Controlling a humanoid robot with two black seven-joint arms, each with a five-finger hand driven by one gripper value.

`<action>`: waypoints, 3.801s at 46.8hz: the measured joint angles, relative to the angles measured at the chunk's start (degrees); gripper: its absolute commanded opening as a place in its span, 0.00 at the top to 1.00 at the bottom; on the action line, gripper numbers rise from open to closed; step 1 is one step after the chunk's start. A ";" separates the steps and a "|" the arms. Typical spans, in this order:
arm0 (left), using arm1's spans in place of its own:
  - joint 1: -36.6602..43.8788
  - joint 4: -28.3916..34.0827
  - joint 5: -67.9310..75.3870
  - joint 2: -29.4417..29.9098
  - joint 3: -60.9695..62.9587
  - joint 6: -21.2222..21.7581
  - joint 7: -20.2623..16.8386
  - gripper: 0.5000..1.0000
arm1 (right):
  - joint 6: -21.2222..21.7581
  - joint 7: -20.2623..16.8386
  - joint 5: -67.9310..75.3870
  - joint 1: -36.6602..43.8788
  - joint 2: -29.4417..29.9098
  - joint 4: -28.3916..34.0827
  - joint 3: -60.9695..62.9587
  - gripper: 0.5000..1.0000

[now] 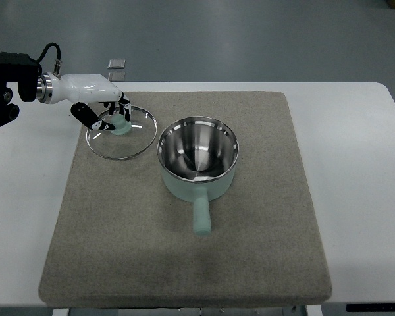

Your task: Place lid left of pot with left hand

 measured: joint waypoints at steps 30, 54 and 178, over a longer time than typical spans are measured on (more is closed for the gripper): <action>0.11 -0.48 -0.34 0.20 0.08 -1.03 0.00 0.14 | 0.00 0.00 0.00 0.00 0.00 0.00 0.00 0.15; -0.85 2.66 -12.31 0.37 -12.56 -0.77 0.00 0.02 | 0.00 0.00 0.00 0.00 0.00 0.00 0.00 0.15; 15.91 38.48 -92.53 -26.04 -32.95 -21.49 7.05 0.01 | 0.00 -0.01 0.00 0.00 0.00 0.00 0.00 0.15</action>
